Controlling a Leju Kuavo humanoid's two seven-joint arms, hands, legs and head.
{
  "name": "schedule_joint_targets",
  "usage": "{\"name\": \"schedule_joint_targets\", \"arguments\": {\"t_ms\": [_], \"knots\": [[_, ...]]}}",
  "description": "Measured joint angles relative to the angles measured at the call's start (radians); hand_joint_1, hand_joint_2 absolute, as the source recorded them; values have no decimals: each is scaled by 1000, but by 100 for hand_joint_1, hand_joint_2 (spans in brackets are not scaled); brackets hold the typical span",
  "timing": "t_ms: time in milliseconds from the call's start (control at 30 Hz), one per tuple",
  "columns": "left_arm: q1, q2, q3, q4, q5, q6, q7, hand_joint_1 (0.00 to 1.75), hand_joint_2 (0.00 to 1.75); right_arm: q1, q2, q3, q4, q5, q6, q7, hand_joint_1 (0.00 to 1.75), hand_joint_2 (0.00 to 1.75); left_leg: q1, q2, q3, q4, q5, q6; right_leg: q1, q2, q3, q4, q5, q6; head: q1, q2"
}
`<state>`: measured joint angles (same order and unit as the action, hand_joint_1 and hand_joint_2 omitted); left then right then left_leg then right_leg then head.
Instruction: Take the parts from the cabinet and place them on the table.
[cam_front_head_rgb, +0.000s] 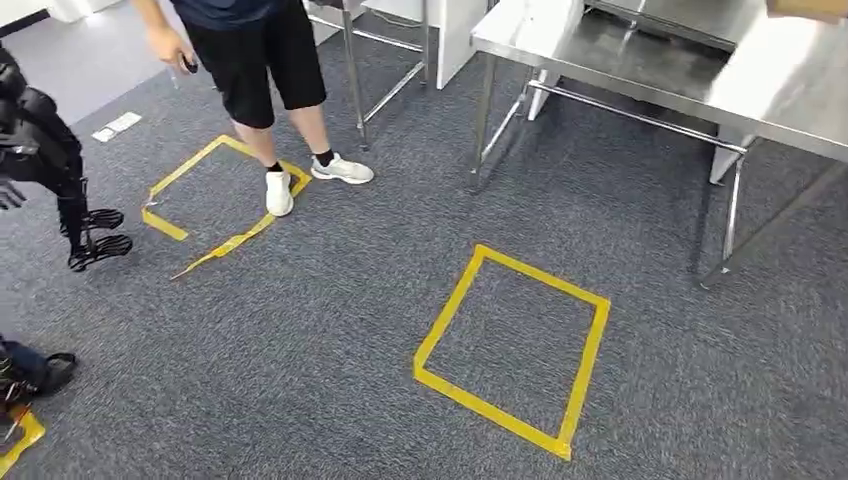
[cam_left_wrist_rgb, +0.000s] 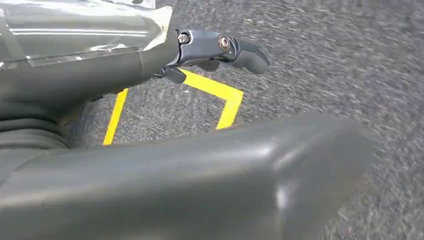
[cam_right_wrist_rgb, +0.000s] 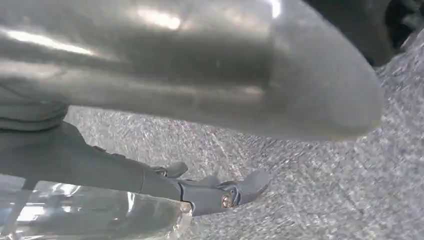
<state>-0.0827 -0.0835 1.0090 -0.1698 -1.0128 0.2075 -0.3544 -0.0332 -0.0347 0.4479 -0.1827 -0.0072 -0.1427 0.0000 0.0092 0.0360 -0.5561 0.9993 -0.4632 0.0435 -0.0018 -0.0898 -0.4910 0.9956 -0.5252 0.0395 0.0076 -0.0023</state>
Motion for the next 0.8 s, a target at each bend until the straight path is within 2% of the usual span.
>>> {"name": "schedule_joint_targets", "arguments": {"t_ms": [33,67,100,133,167,200,233,267,300,333,367,433,467,500,533,567,633,667,700,733,767,800], "knots": [[0,1,0,0,1,0,1,0,0,2,2,0,0,0,0,0,0,0,2,-10,-4,0,4,7,-1,50,-24,49,-30,-4,1,0],[-3,2,0,0,1,0,1,0,0,2,3,0,0,0,0,0,0,0,2,-21,-9,0,7,10,-4,72,-60,127,-66,-10,4,0],[-4,2,0,0,1,0,1,0,0,4,3,0,0,1,0,0,0,0,1,-34,-14,0,9,13,-4,80,-102,215,-100,-14,3,0],[-3,2,0,0,1,0,1,0,0,6,2,0,1,1,0,0,0,0,0,-49,-18,0,11,14,-4,83,-140,295,-125,-13,3,0],[-1,2,0,0,1,0,1,0,0,7,2,0,1,1,0,0,0,0,0,-64,-19,0,14,13,-4,85,-159,330,-128,-7,3,0],[0,2,0,0,1,0,1,0,0,10,2,0,1,1,0,2,0,0,0,-78,-19,1,15,11,-5,85,-149,306,-111,1,3,0],[1,2,0,0,1,0,1,0,0,10,2,0,1,1,0,2,0,0,1,-93,-19,1,17,8,-6,88,-115,235,-76,12,4,0],[1,1,0,0,1,0,1,0,0,10,1,0,1,1,0,2,0,0,1,-106,-18,1,19,5,-9,97,-71,141,-36,21,3,0],[0,0,0,0,1,0,1,0,0,9,0,0,1,1,0,2,0,0,1,-116,-18,1,21,2,-12,123,-27,48,-2,25,4,0],[0,0,0,0,1,0,1,0,0,8,0,0,2,1,0,2,0,0,-6,-128,-22,6,22,-4,-12,168,-6,-13,7,21,5,0],[-1,0,0,0,1,0,1,0,0,7,0,0,2,1,0,2,0,0,-8,-134,-26,5,23,-10,-11,151,-9,-12,12,9,1,0],[2,0,0,0,1,0,1,0,0,4,1,0,2,1,0,2,0,0,-3,-151,-30,0,31,-22,-4,138,-10,-10,14,-3,1,0],[3,1,0,0,1,0,1,0,0,5,2,0,2,1,0,2,0,0,-2,-162,-34,-1,34,-29,-5,126,-1,-12,19,-12,1,0],[5,2,0,0,1,0,1,0,0,3,3,0,2,1,0,2,0,0,1,-133,-38,12,26,-29,-18,115,-2,-18,27,-23,0,0],[5,2,0,0,1,0,1,0,0,3,2,0,2,1,0,1,0,0,-3,-80,-58,54,-12,-33,-16,104,-3,-18,28,-30,-5,0],[3,2,0,0,1,0,1,0,0,5,1,0,2,1,0,1,0,0,-1,-57,-89,121,-56,-37,-14,93,-3,-18,27,-38,-11,0],[3,0,0,0,1,0,1,0,0,10,0,0,2,1,0,2,0,0,3,-44,-163,280,-128,-46,-9,63,-7,-17,26,-39,-11,0],[4,0,0,0,1,0,1,0,0,11,0,0,2,1,0,2,0,0,4,-41,-182,320,-134,-49,-8,49,-13,-16,25,-39,-11,0],[5,0,0,0,1,0,1,0,0,10,1,0,2,1,0,1,0,0,4,-39,-173,307,-117,-49,-8,37,-15,-16,25,-39,-11,0],[6,1,0,0,1,0,1,0,0,9,1,0,2,1,0,1,0,0,5,-35,-140,249,-83,-49,-8,25,-14,-16,23,-41,-12,0],[6,2,0,0,1,0,1,0,0,8,2,0,2,1,0,1,0,0,6,-25,-90,162,-45,-48,-9,15,-12,-16,22,-41,-12,0],[5,3,0,0,1,0,1,0,0,6,3,0,2,1,0,1,0,0,6,3,-34,71,-15,-47,-9,6,-9,-16,18,-36,-12,0]]}}
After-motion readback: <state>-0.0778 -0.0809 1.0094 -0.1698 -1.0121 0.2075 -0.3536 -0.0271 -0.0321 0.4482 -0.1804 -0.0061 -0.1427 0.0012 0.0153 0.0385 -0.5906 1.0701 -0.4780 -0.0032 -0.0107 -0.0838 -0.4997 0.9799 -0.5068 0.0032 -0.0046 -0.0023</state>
